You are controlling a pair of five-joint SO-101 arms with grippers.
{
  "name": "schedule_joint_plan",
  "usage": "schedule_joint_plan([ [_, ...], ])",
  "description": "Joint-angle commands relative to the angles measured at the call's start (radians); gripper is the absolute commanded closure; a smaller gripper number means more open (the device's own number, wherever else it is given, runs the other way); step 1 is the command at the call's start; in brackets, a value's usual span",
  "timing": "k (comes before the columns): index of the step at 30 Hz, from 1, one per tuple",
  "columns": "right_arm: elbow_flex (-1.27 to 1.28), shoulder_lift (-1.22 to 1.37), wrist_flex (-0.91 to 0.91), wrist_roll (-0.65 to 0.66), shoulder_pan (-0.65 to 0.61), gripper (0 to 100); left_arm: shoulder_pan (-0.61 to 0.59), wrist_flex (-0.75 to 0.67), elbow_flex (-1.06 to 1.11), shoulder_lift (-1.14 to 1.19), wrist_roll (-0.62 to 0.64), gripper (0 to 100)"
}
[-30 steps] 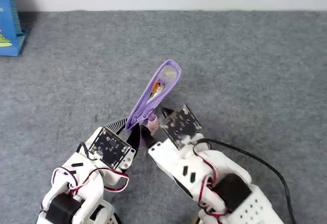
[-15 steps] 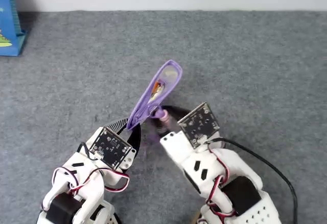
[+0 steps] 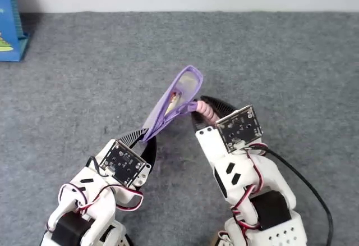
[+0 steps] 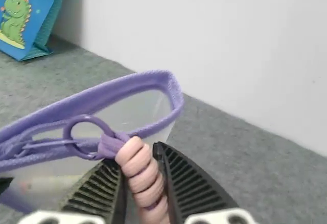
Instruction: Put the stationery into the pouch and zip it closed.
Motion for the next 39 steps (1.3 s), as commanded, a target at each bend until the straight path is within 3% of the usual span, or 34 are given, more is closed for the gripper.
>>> schedule_joint_plan([
  [1, -0.011, -0.013, -0.067, 0.011, 0.09, 99.1, -0.014, 0.005, -0.024, -0.002, 0.012, 99],
  [13, -0.032, 0.325, -0.358, 0.012, 0.271, 99.1, -0.014, 0.006, -0.024, -0.002, 0.012, 99],
  [25, -0.298, 0.682, -0.364, 0.003, 0.423, 99.1, -0.014, 0.006, -0.024, -0.002, 0.012, 99],
  [39, -0.298, 0.699, -0.309, 0.017, 0.423, 99.1, -0.014, 0.003, -0.033, -0.002, 0.005, 98],
])
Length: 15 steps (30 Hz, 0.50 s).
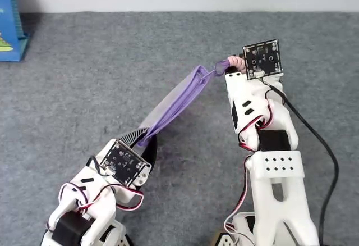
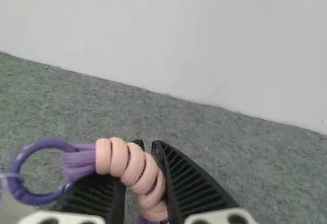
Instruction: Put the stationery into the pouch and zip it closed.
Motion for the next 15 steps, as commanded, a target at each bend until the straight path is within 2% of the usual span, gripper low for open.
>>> schedule_joint_plan([
  [1, -0.063, 0.019, 0.053, 0.026, 0.087, 99.1, -0.015, 0.005, -0.035, -0.003, 0.005, 97],
  [5, -0.063, 0.019, 0.157, 0.041, 0.09, 98.7, -0.023, 0.048, -0.051, -0.003, 0.012, 81],
  [7, -0.063, 0.019, 0.211, 0.041, 0.093, 97.7, -0.023, 0.072, -0.068, -0.003, 0.06, 74],
  [10, -0.066, 0.018, 0.317, 0.038, 0.093, 89.6, -0.044, 0.078, -0.104, -0.003, 0.138, 72],
  [13, -0.066, -0.007, 0.43, 0.0, 0.096, 80.6, -0.091, 0.078, -0.133, -0.003, 0.144, 72],
  [15, -0.066, -0.042, 0.509, -0.026, 0.104, 78.3, -0.11, 0.078, -0.14, -0.003, 0.146, 72],
])
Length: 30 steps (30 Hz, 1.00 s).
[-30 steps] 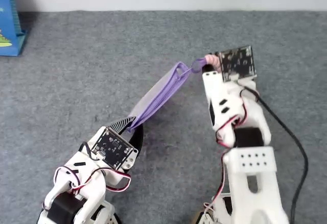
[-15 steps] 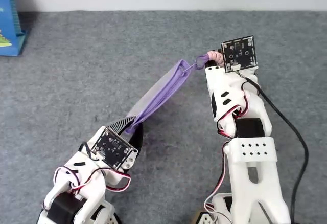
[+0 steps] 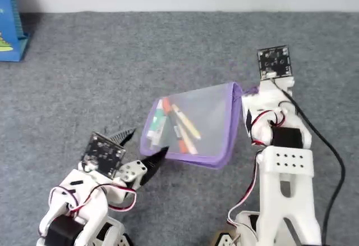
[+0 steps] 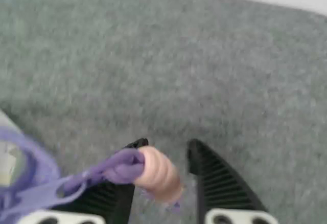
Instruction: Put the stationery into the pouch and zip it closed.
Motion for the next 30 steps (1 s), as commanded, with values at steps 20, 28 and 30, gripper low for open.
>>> schedule_joint_plan([
  [20, 0.014, -0.272, 0.671, -0.02, 0.005, 78.3, -0.262, 0.066, -0.001, -0.003, 0.149, 72],
  [28, 0.18, -0.275, 0.667, -0.021, -0.12, 78.3, -0.413, -0.075, 0.225, -0.003, 0.043, 72],
  [30, 0.201, -0.269, 0.625, -0.031, -0.159, 78.3, -0.434, -0.115, 0.272, -0.003, 0.012, 72],
])
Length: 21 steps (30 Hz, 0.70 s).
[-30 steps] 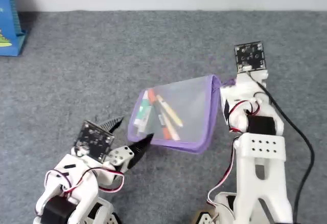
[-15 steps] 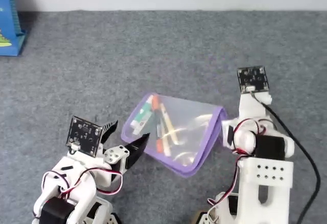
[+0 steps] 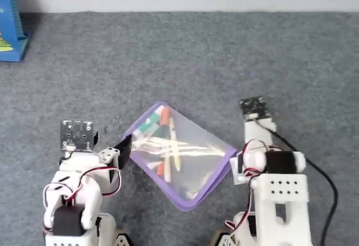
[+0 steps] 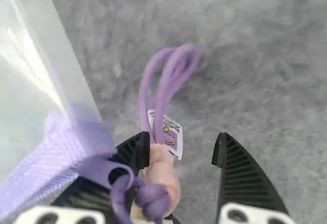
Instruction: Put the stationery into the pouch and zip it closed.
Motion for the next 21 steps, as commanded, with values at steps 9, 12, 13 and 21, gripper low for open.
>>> schedule_joint_plan([
  [9, -0.032, 0.111, -0.232, -0.069, -0.18, 78.3, -0.064, -0.123, 0.094, -0.003, -0.061, 72],
  [12, -0.12, 0.245, -0.254, -0.071, -0.182, 78.0, -0.069, -0.123, 0.094, -0.003, -0.061, 72],
  [13, -0.147, 0.289, -0.272, -0.071, -0.18, 78.0, -0.069, -0.123, 0.096, -0.003, -0.058, 72],
  [21, -0.221, 0.401, -0.085, -0.061, -0.186, 74.0, -0.069, -0.123, 0.145, -0.003, -0.061, 72],
])
